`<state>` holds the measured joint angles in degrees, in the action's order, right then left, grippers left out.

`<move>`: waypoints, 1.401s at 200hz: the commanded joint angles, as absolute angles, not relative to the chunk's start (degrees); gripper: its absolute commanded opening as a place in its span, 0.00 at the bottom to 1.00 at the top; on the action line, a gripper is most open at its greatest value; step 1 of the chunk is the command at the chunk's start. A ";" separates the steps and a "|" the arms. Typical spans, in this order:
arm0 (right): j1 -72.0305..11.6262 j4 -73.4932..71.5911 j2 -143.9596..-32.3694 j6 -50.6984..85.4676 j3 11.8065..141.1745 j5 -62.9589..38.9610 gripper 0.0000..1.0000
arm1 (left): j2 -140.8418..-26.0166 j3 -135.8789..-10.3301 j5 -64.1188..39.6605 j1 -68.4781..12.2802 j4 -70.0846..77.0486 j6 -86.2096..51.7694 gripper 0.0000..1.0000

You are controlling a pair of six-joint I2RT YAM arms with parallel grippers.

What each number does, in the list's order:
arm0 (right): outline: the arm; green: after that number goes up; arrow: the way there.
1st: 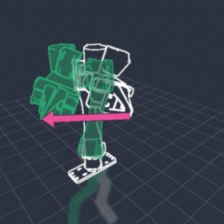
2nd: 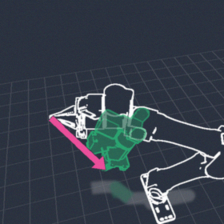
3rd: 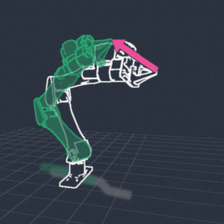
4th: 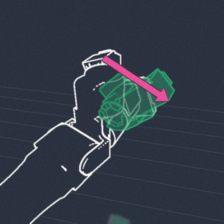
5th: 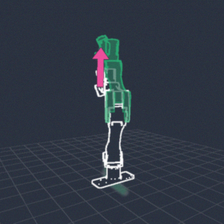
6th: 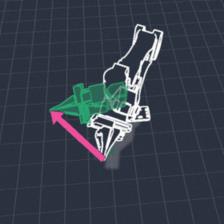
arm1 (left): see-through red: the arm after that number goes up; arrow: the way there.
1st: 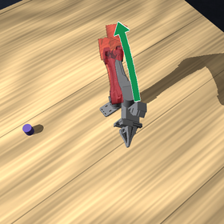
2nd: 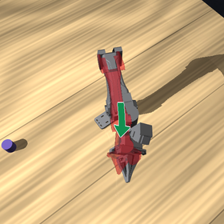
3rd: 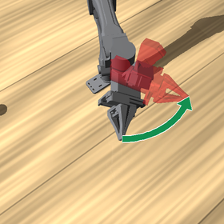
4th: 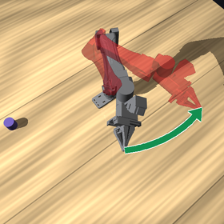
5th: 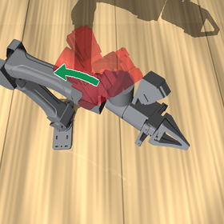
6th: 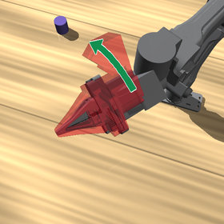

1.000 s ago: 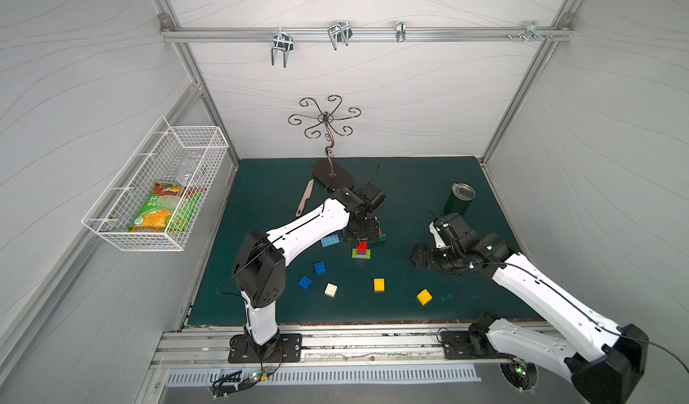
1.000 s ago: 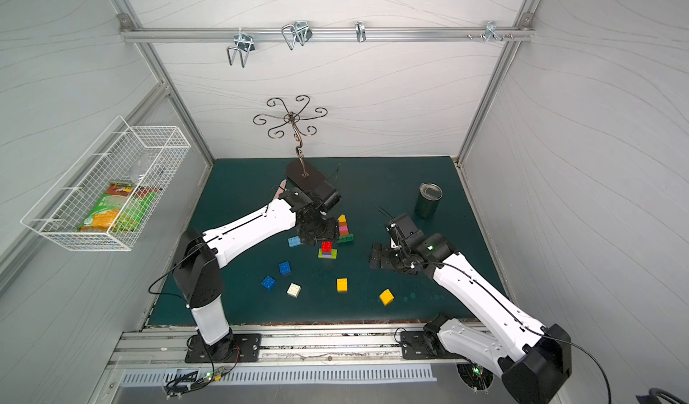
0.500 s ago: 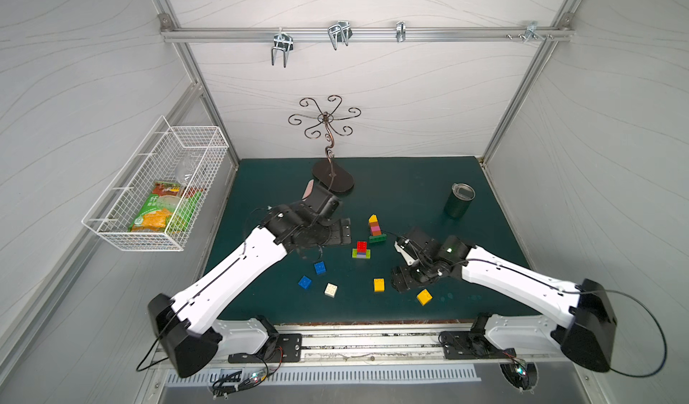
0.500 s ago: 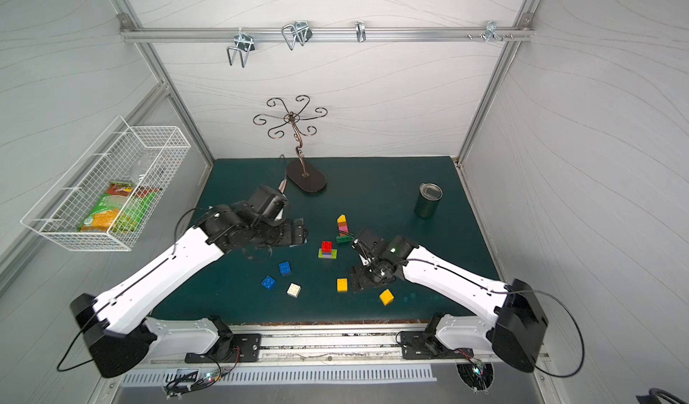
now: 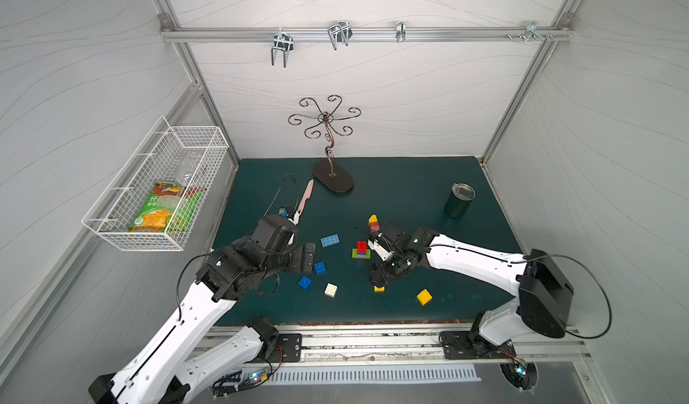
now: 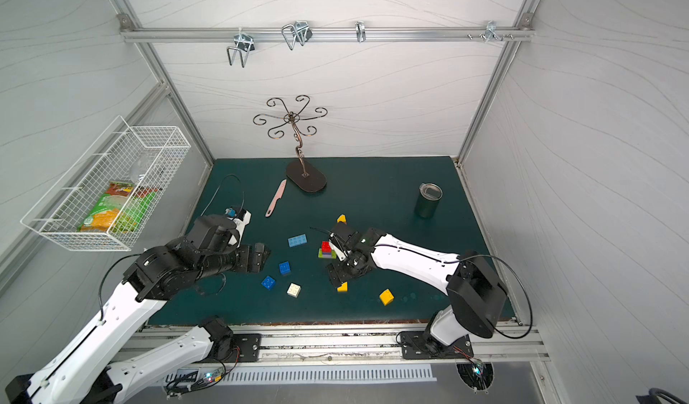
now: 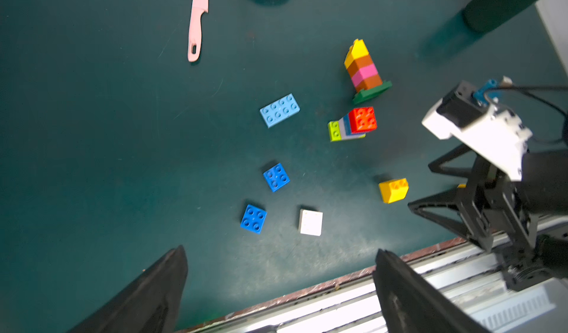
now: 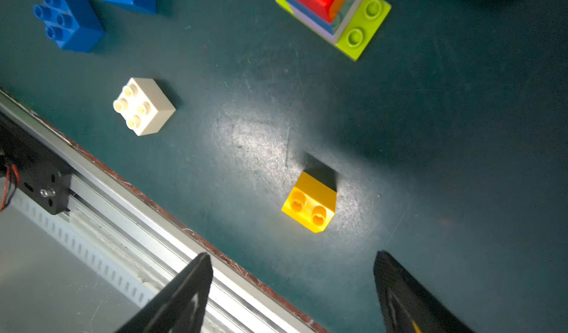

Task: Assemble the number 1 with lego
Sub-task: Pick up the lego brick from the center of the board.

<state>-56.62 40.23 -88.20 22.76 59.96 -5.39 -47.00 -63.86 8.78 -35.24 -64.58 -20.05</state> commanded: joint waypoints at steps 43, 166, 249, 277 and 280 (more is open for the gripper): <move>-56.95 37.01 -91.90 18.66 60.64 -8.55 0.83 | -38.02 -59.59 9.46 -34.89 -58.56 -18.16 1.00; -64.21 44.17 -92.97 18.81 59.99 10.41 0.88 | -33.21 -56.60 14.55 -34.89 -56.86 -19.77 1.00; -68.11 44.13 -99.55 20.47 61.19 20.54 0.90 | -32.45 -56.34 15.55 -34.89 -56.91 -20.13 1.00; -67.90 42.99 -101.41 21.30 62.71 21.48 0.90 | -32.20 -56.34 15.81 -34.89 -56.95 -20.22 1.00; -67.86 42.91 -101.62 21.35 62.89 21.49 0.90 | -32.20 -56.38 15.79 -34.89 -56.95 -20.25 1.00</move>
